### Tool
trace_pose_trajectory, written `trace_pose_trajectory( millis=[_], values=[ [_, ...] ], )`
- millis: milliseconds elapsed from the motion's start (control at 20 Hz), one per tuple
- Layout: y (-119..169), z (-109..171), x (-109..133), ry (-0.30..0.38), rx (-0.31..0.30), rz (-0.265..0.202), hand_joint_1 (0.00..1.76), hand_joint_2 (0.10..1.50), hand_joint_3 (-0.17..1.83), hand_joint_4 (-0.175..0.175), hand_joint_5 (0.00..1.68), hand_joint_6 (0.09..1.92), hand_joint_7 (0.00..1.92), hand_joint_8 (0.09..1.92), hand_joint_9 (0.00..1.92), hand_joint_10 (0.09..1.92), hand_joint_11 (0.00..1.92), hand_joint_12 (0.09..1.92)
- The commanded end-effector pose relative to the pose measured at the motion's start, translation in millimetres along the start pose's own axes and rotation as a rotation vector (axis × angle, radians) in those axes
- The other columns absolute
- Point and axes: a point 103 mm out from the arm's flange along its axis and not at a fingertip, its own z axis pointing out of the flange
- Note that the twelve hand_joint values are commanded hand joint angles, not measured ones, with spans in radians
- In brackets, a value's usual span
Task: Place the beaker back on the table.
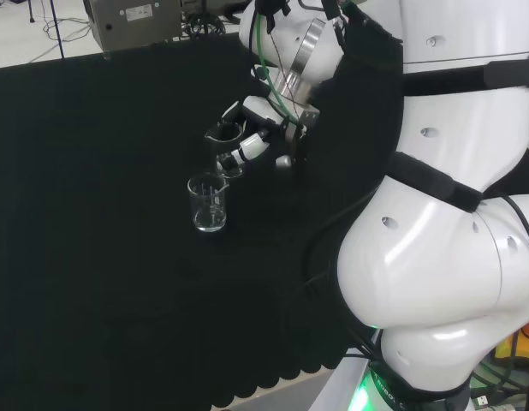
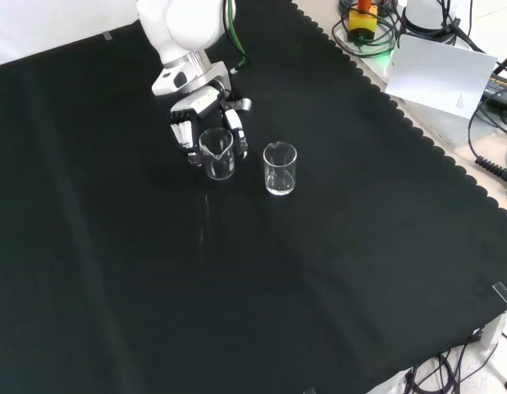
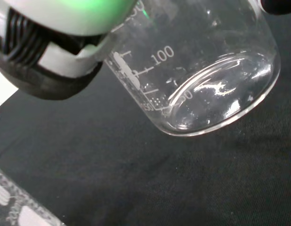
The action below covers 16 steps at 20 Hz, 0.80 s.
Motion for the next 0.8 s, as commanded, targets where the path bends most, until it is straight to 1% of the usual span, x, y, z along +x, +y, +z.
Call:
trace_pose_trajectory(
  millis=[50,200,700,800],
  values=[
    [5.0,7.9,-3.6,-0.006,-0.016,0.015,1.33,0.66,0.54,-0.175,1.43,0.29,1.5,0.22,1.75,0.09,1.45,0.55],
    [1.2,4.8,-8.0,0.004,-0.022,0.017,1.33,0.66,0.54,-0.175,1.43,0.29,1.5,0.22,1.75,0.09,1.44,0.55],
    [2.5,12.1,-15.3,-0.008,-0.009,0.03,1.33,0.66,0.54,-0.175,1.43,0.3,1.5,0.23,1.75,0.09,1.44,0.55],
    [3.1,14.0,-16.2,-0.005,-0.02,0.035,1.33,0.66,0.54,-0.175,1.43,0.3,1.5,0.23,1.75,0.09,1.44,0.55]
  ],
)
